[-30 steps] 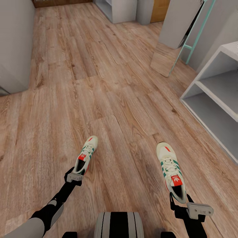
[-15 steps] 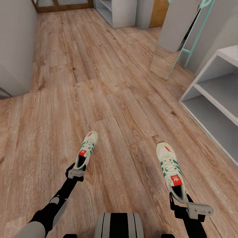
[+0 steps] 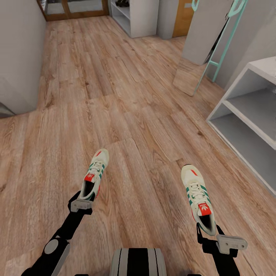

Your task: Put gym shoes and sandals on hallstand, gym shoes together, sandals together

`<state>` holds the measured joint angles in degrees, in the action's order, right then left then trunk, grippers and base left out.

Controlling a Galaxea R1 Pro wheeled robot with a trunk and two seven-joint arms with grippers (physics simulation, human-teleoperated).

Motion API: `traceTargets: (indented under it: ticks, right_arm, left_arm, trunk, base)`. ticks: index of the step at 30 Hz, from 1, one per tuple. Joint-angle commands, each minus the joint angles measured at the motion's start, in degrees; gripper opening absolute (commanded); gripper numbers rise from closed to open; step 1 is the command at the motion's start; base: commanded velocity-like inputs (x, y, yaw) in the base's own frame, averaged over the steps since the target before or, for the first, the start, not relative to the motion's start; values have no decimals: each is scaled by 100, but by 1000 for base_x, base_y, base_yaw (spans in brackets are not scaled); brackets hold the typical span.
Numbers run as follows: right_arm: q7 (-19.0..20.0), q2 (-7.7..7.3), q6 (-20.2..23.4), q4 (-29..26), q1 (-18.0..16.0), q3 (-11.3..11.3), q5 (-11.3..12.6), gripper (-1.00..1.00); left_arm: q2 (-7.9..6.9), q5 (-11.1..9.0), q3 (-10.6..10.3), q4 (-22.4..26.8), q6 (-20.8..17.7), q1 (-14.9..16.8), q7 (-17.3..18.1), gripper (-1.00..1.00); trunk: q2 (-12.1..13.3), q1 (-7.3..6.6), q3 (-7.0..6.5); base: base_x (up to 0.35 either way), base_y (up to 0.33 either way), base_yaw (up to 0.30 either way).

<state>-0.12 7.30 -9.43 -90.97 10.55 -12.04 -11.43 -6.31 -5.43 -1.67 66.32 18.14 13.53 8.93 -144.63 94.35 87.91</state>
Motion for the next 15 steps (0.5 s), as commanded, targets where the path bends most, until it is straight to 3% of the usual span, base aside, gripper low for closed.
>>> traceTargets:
  ticks: [1,3,11,15]
  right_arm:
    - [-2,0,1,0,0,0,1,-100]
    - [1,0,2,0,0,0,1,-100]
    - [3,0,3,0,0,0,1,-100]
    - [3,0,3,0,0,0,1,-100]
  left_arm:
    - [-4,9,25,136,-57,-76,-14,-100]
    - [-14,10,119,443,-186,-255,-35,-100]
    - [-32,11,276,815,-258,-672,-47,-100]
    - [-39,15,429,1080,-221,-1035,-48,-100]
  trunk:
    - [0,0,-9]
    - [0,0,-27]
    - [0,0,-98]
    - [0,0,-134]
  base:
    - [0,0,0]
    - [0,0,0]
    - [0,0,0]
    - [0,0,0]
